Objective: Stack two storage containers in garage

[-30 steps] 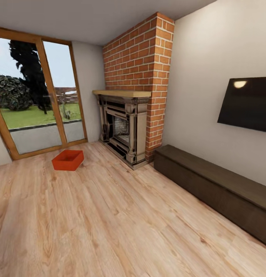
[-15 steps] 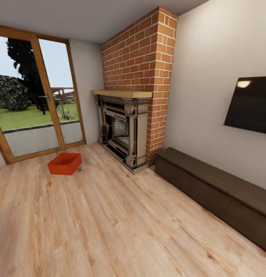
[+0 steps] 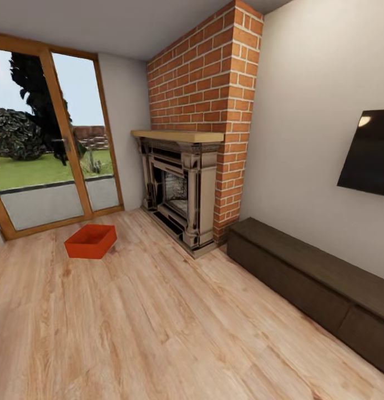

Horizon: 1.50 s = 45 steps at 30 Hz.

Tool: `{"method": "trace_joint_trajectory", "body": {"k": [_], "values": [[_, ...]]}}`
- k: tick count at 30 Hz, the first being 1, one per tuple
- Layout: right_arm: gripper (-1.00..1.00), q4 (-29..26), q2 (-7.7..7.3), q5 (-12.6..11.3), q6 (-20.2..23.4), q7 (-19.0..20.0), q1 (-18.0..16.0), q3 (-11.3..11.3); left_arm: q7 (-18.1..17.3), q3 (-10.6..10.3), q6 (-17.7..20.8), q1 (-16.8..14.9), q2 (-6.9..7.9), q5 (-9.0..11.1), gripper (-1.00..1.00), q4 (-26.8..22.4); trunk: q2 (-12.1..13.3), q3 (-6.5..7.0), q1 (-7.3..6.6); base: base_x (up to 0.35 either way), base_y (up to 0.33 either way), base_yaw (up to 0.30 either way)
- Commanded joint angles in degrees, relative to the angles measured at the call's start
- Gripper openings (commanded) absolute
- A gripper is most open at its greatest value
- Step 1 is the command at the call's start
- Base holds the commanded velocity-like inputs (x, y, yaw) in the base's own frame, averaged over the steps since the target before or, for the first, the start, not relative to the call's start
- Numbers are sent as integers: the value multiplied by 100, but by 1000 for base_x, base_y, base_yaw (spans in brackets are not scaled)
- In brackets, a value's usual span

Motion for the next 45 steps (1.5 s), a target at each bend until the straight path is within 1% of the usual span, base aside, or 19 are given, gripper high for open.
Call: {"method": "trace_joint_trajectory", "body": {"k": [1, 45], "values": [[100, 17, -5, -15, -36, 17, -7, 44, 22, -35, 31, 0, 0, 42, 100, -15, -3, -6, 3, 326, 0, 215], [100, 17, -11, -45, -38, 17, -7, 41, 22, -34, 21, 0, 0, 42, 100, -15, -3, -6, 3, 325, 0, 266]]}}
